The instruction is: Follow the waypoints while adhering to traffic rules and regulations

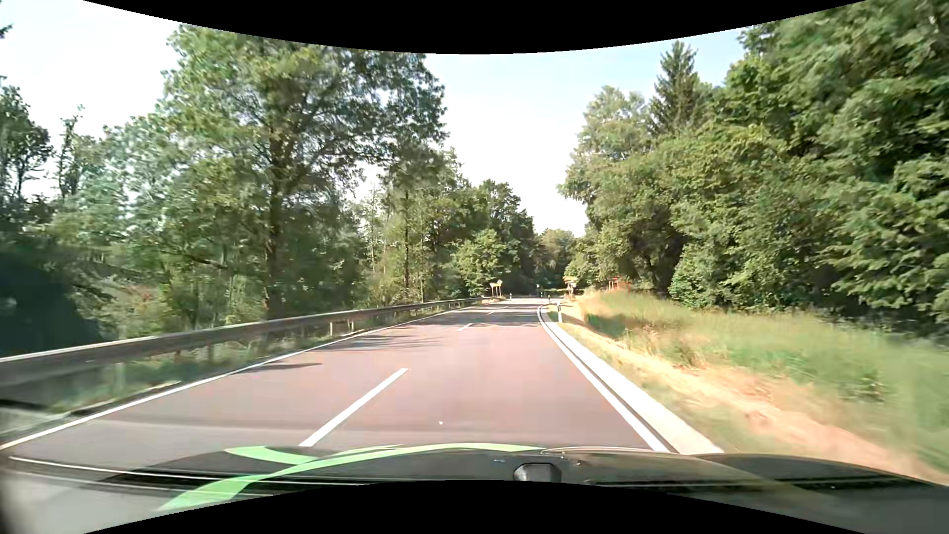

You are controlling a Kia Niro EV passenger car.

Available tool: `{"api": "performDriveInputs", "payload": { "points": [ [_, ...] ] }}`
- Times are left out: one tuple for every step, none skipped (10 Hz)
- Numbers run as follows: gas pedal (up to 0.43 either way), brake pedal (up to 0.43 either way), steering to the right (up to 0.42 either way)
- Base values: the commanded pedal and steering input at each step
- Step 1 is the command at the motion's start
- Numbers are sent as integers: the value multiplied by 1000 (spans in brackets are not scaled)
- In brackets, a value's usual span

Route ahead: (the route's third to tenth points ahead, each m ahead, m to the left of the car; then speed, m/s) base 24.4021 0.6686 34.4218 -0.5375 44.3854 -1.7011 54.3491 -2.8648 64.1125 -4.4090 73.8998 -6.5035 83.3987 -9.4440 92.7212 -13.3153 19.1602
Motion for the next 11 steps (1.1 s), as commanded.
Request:
{"api": "performDriveInputs", "payload": {
  "points": [
    [209,0,9],
    [209,0,9],
    [189,0,9],
    [157,0,9],
    [138,0,9],
    [118,0,9],
    [118,0,9],
    [118,0,9],
    [138,0,10],
    [138,0,12],
    [150,0,13]
  ]
}}
